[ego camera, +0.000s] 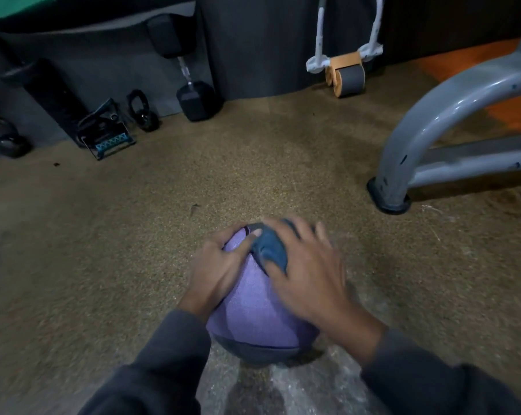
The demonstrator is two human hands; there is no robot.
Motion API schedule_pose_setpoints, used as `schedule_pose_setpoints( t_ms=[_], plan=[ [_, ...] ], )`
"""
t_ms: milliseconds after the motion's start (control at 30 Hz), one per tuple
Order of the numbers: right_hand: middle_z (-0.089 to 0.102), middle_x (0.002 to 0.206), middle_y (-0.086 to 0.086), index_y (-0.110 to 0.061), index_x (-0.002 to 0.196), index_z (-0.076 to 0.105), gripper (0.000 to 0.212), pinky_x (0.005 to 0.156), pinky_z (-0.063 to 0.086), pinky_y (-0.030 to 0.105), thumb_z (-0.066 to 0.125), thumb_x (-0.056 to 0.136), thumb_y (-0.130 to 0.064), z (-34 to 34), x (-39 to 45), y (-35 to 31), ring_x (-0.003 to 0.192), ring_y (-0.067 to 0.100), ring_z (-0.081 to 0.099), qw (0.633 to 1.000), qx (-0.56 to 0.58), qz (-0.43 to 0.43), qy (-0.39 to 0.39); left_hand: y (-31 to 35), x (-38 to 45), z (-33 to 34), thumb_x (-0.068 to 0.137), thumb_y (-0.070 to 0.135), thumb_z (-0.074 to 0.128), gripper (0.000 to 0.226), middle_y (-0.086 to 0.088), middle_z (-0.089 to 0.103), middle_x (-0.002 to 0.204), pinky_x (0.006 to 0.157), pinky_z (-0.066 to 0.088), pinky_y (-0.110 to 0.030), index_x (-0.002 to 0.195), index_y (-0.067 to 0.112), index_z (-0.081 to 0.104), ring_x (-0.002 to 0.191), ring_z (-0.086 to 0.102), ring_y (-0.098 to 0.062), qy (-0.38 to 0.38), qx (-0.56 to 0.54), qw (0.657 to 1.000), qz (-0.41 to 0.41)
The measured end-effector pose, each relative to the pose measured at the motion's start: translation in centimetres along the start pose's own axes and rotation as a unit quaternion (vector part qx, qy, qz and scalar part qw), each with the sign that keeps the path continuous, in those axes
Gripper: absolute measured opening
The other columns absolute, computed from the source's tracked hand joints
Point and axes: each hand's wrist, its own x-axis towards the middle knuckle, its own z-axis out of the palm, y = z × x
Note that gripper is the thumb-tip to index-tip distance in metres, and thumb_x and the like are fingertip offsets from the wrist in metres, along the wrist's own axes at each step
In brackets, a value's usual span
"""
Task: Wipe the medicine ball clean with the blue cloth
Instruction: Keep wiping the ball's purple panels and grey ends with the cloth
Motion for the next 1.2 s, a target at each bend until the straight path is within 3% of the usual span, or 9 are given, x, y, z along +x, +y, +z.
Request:
schedule_pose_setpoints(
  t_ms=[167, 300, 400, 500, 600, 733, 833, 1067, 1200],
  plan=[
    [0.062, 0.118, 0.001, -0.029, 0.119, 0.058, 0.045, 0.094, 0.045, 0.042, 0.040, 0.087, -0.055, 1.5, 3.8, 4.8, 0.112, 0.030, 0.057, 0.963, 0.149, 0.219, -0.057, -0.1, 0.0, 0.4, 0.066, 0.082, 0.055, 0.056, 0.025, 0.066, 0.119, 0.105, 0.043, -0.038, 0.114, 0.054, 0.064, 0.114, 0.060, -0.008, 0.021, -0.032, 0.999, -0.020],
    [0.049, 0.140, -0.005, -0.037, 0.138, 0.045, 0.059, 0.092, 0.046, 0.044, 0.034, 0.082, -0.053, -0.1, -1.5, 0.8, 0.115, 0.027, 0.047, 0.995, 0.001, 0.098, -0.004, -0.5, 1.1, 0.7, 0.060, 0.085, 0.053, 0.065, 0.021, 0.069, 0.117, 0.104, 0.045, -0.042, 0.113, 0.050, 0.067, 0.113, 0.062, -0.010, 0.015, -0.035, 0.998, -0.044],
    [0.050, 0.137, -0.007, -0.039, 0.136, 0.046, 0.060, 0.080, 0.048, 0.041, 0.040, 0.079, -0.053, -0.4, -1.8, -1.5, 0.109, 0.025, 0.048, 0.999, -0.020, -0.017, 0.027, -0.7, 1.0, 0.5, 0.064, 0.077, 0.050, 0.058, 0.022, 0.069, 0.115, 0.103, 0.046, -0.042, 0.114, 0.051, 0.066, 0.111, 0.063, -0.008, -0.009, -0.048, 0.998, -0.027],
    [0.055, 0.132, -0.008, -0.039, 0.132, 0.050, 0.043, 0.090, 0.047, 0.040, 0.045, 0.091, -0.049, 0.7, 2.7, 1.4, 0.115, 0.025, 0.052, 0.993, 0.056, 0.092, -0.052, -1.0, 0.3, 0.3, 0.070, 0.076, 0.049, 0.055, 0.025, 0.068, 0.115, 0.104, 0.044, -0.039, 0.113, 0.049, 0.068, 0.111, 0.061, -0.002, -0.003, -0.051, 0.999, 0.012],
    [0.066, 0.109, -0.002, -0.032, 0.113, 0.061, 0.026, 0.087, 0.047, 0.037, 0.047, 0.095, -0.045, 1.4, 3.9, 4.9, 0.106, 0.028, 0.061, 0.940, 0.218, 0.256, -0.064, -1.2, 0.0, 0.3, 0.072, 0.077, 0.052, 0.052, 0.023, 0.068, 0.117, 0.104, 0.045, -0.042, 0.111, 0.049, 0.069, 0.111, 0.062, -0.005, 0.010, -0.067, 0.998, 0.010],
    [0.051, 0.136, -0.005, -0.035, 0.134, 0.048, 0.051, 0.090, 0.046, 0.042, 0.041, 0.086, -0.048, 0.6, -0.7, 0.7, 0.114, 0.028, 0.049, 0.995, -0.006, 0.094, 0.012, -0.6, 0.4, 0.5, 0.064, 0.078, 0.048, 0.058, 0.024, 0.068, 0.114, 0.099, 0.045, -0.036, 0.112, 0.050, 0.068, 0.110, 0.062, -0.008, 0.012, -0.043, 0.999, -0.018],
    [0.050, 0.130, -0.011, -0.039, 0.131, 0.048, 0.053, 0.079, 0.047, 0.040, 0.042, 0.079, -0.049, -0.1, -1.2, -1.6, 0.105, 0.023, 0.047, 0.999, -0.005, 0.013, 0.039, -0.7, 0.5, 0.4, 0.068, 0.073, 0.047, 0.057, 0.021, 0.070, 0.113, 0.100, 0.048, -0.040, 0.115, 0.049, 0.067, 0.109, 0.064, -0.008, -0.020, -0.053, 0.998, 0.003],
    [0.055, 0.131, -0.001, -0.030, 0.132, 0.053, 0.042, 0.099, 0.041, 0.039, 0.047, 0.094, -0.047, 1.8, 2.9, 3.7, 0.120, 0.029, 0.052, 0.949, 0.160, 0.272, -0.012, -1.1, 0.2, 0.3, 0.081, 0.065, 0.059, 0.045, 0.018, 0.070, 0.115, 0.105, 0.045, -0.036, 0.114, 0.038, 0.072, 0.114, 0.062, -0.005, 0.023, -0.080, 0.996, 0.033],
    [0.053, 0.134, -0.002, -0.029, 0.138, 0.048, 0.046, 0.101, 0.037, 0.039, 0.045, 0.095, -0.047, 2.0, 1.8, 3.7, 0.122, 0.028, 0.049, 0.953, 0.134, 0.271, 0.012, 1.4, -2.0, 2.1, 0.093, 0.054, 0.038, 0.046, 0.007, 0.069, 0.120, 0.092, 0.049, -0.038, 0.119, 0.032, 0.070, 0.112, 0.063, -0.021, 0.120, 0.147, 0.970, 0.150]
  ],
)
